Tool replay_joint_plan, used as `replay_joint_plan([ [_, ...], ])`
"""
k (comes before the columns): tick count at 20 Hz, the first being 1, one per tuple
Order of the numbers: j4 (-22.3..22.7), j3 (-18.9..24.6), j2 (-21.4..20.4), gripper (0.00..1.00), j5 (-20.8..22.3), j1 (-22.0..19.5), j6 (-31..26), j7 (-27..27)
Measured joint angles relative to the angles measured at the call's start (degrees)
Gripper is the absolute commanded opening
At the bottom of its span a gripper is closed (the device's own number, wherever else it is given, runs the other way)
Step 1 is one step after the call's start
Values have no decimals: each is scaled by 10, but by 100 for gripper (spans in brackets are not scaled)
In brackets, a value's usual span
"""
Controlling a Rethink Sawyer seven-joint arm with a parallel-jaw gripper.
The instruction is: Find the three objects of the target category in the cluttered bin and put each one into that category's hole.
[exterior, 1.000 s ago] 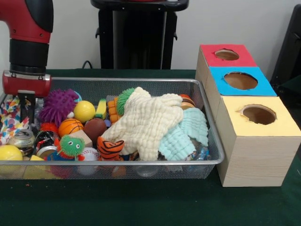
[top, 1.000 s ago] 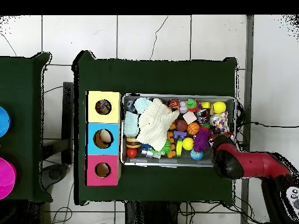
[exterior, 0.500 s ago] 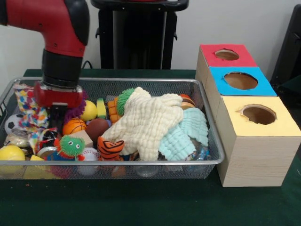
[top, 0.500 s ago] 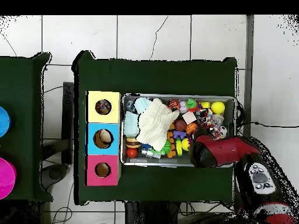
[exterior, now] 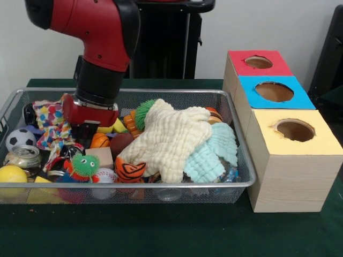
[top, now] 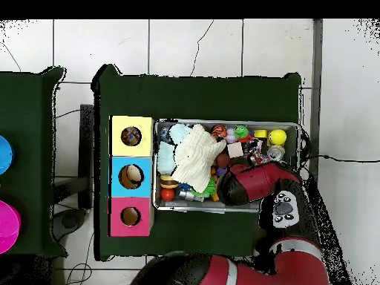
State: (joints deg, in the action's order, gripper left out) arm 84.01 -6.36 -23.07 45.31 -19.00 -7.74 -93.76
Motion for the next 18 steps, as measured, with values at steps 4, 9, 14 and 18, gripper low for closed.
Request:
replay_joint_plan([
  [4, 3, -17, -9, 0, -32, 19, -12, -3],
  [9, 12, -31, -29, 0, -66, 43, -31, -3],
  [14, 23, -34, -56, 0, -98, 68, -48, -3],
  [18, 27, -34, -78, 0, -124, 82, -66, -3],
])
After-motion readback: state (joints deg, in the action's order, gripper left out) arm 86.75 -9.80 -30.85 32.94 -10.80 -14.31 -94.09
